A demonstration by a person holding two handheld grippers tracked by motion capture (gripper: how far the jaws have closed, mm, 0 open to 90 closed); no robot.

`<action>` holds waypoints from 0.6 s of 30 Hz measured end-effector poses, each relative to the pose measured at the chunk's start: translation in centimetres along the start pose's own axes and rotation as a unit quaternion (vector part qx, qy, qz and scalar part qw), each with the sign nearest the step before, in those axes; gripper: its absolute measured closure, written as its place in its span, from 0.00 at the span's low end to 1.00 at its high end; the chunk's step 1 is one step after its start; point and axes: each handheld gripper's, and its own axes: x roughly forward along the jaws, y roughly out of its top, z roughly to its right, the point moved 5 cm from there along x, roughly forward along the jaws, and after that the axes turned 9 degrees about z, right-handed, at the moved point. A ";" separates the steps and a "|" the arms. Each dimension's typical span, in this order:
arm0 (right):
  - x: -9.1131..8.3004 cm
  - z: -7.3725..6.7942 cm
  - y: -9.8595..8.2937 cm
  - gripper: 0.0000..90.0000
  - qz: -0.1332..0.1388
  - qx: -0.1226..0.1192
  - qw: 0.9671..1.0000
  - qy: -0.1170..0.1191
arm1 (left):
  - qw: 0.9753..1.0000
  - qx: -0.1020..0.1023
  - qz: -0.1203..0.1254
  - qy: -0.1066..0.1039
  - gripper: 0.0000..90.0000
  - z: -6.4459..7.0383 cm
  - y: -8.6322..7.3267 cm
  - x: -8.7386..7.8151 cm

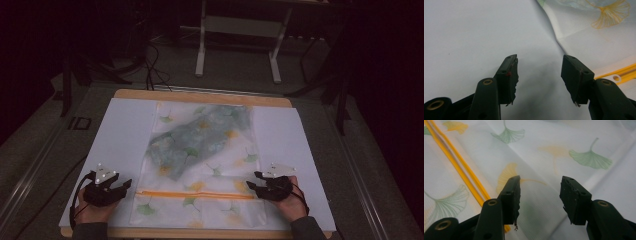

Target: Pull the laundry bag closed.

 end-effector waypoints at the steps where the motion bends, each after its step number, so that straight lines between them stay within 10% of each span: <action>1: 0.2 -0.2 0.3 0.56 0.000 -0.004 1.000 0.007 | 1.000 0.002 -0.001 0.001 0.53 0.0 0.0 0.0; 18: 3.9 -4.3 4.3 0.58 0.002 -0.040 0.997 0.070 | 1.000 0.008 -0.004 -0.016 0.57 0.7 -0.1 -0.5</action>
